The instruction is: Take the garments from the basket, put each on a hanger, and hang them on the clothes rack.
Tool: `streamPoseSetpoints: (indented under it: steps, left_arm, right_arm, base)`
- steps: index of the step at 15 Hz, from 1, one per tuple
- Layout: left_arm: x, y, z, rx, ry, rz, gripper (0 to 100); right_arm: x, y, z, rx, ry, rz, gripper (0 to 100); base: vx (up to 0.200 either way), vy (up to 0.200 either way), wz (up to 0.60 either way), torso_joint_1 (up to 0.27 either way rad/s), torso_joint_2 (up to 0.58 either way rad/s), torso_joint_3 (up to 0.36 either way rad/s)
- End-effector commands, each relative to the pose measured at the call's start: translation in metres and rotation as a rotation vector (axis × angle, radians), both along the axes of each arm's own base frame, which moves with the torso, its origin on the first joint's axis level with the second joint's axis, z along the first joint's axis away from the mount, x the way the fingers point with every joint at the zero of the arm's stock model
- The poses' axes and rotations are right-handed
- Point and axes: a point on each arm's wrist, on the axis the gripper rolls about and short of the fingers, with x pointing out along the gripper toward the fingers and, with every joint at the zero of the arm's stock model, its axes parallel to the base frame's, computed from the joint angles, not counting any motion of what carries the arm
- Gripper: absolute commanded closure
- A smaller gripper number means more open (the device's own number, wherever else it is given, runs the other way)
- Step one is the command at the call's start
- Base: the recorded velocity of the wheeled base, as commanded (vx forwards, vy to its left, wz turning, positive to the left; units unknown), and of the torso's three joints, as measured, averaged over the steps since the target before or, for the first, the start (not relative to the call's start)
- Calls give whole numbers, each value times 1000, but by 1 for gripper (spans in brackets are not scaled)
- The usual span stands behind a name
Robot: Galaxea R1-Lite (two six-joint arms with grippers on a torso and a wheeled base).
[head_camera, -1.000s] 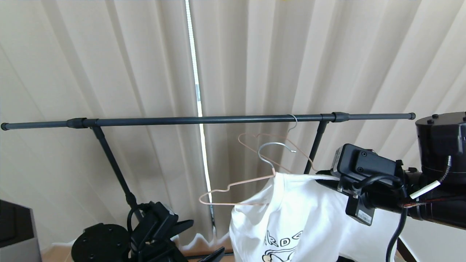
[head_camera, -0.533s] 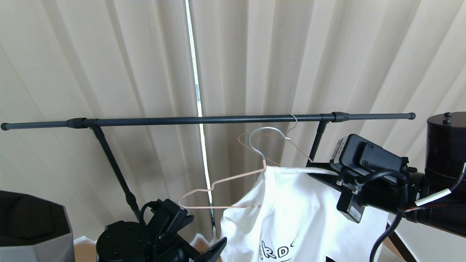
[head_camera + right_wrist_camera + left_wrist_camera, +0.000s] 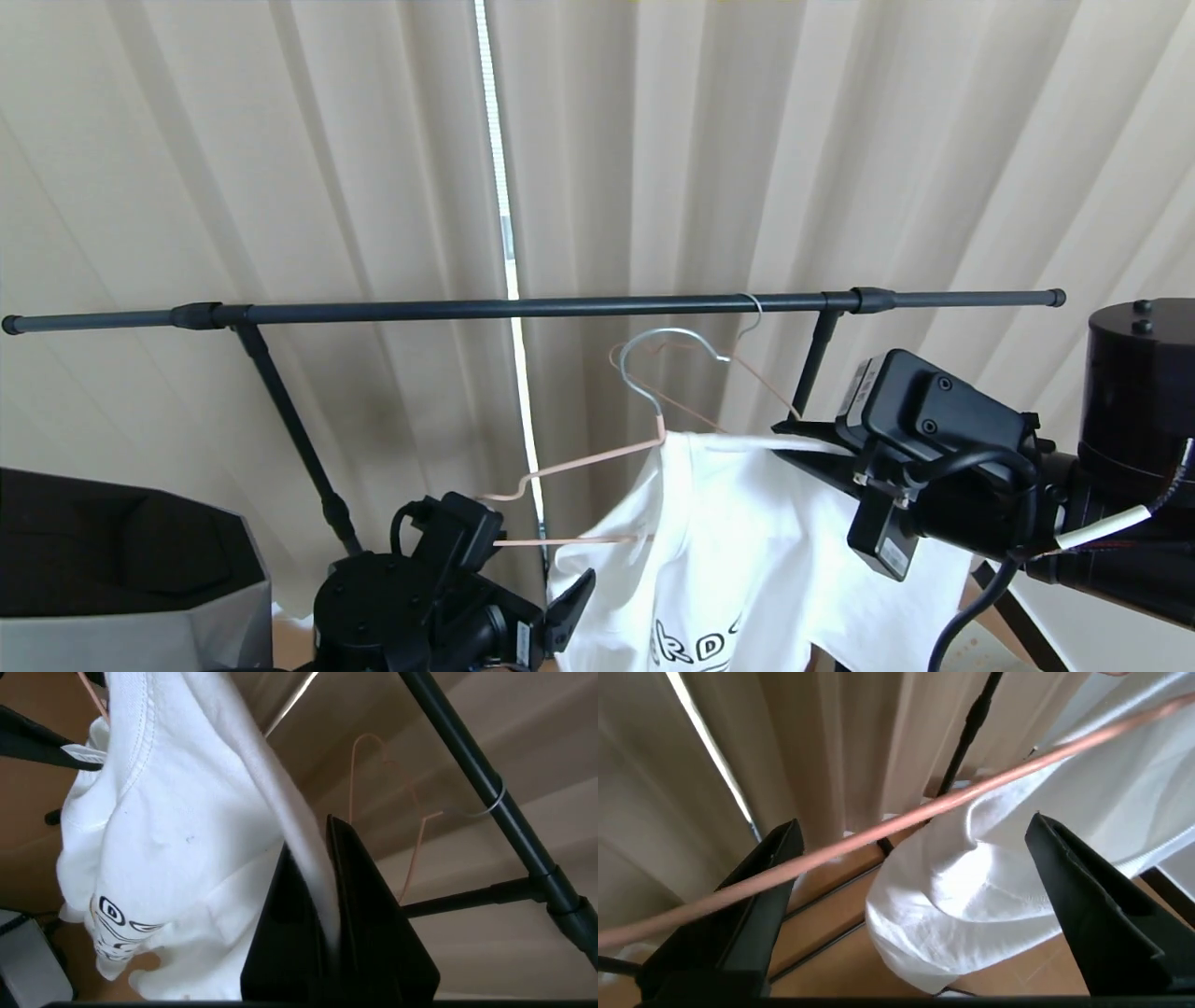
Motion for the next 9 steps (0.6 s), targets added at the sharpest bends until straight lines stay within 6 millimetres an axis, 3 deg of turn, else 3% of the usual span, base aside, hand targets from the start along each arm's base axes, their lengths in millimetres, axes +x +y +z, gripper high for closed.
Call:
streamPoseSetpoints:
  steps: [1,9]
  left_arm:
    - [3,-3,-3,5,-4,20,0]
    - [14,-10,-12,30,-23,105,0]
  right_arm:
    - [-2,3,2,32,11,1,100]
    - [-5,1,6,53,-9,4,100]
  base:
    - [0,0,0,0,0,0]
    - [0,0,0,0,0,0]
